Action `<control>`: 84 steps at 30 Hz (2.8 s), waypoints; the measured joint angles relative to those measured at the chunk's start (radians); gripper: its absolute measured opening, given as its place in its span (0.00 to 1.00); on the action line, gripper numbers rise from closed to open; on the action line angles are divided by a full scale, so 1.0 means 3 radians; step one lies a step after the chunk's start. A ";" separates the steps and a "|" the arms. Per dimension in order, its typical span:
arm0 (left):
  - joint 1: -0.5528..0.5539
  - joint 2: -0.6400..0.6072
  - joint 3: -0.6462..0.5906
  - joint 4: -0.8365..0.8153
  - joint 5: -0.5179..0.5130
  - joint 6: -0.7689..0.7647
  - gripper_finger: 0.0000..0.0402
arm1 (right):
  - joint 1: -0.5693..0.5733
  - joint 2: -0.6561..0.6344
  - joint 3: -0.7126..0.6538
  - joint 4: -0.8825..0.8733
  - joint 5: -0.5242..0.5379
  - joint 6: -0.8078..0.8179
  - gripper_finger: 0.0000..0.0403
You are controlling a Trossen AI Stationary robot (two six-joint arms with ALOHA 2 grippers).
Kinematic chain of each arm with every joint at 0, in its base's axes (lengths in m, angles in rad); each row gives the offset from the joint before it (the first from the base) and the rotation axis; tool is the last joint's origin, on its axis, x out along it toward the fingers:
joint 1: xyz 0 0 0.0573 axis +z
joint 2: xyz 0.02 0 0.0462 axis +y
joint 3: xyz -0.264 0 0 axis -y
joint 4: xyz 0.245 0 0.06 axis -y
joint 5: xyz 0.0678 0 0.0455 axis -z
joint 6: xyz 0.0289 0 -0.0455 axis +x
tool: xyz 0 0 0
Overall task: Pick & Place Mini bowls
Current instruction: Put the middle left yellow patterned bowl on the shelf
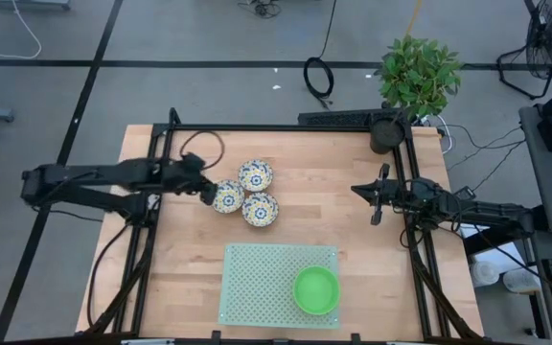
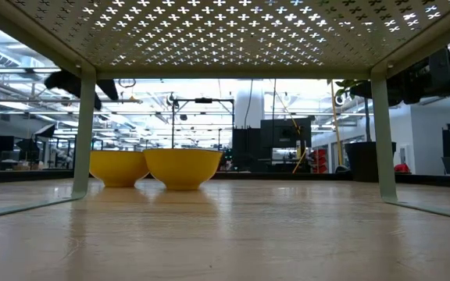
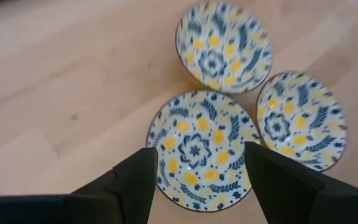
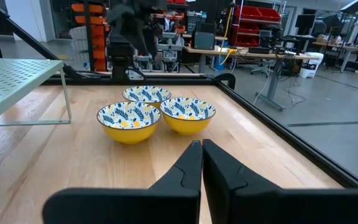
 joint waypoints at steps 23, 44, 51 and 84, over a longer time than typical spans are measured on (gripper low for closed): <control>0.0625 0.1248 0.0040 -0.0198 0.0713 0.0005 0.61 | 0.0000 0.0000 -0.0001 0.0000 0.0000 0.0000 0.00; 0.0624 0.1493 0.0040 -0.0175 0.0660 -0.0170 0.61 | 0.0000 0.0001 -0.0001 0.0001 0.0000 0.0000 0.00; 0.0624 0.1493 0.0040 -0.0174 0.0618 -0.0143 0.46 | 0.0001 0.0001 -0.0001 0.0001 0.0000 0.0000 0.00; 0.0624 0.1106 0.0028 -0.0212 0.0387 0.0260 0.06 | 0.0001 0.0001 -0.0001 0.0001 0.0000 0.0000 0.00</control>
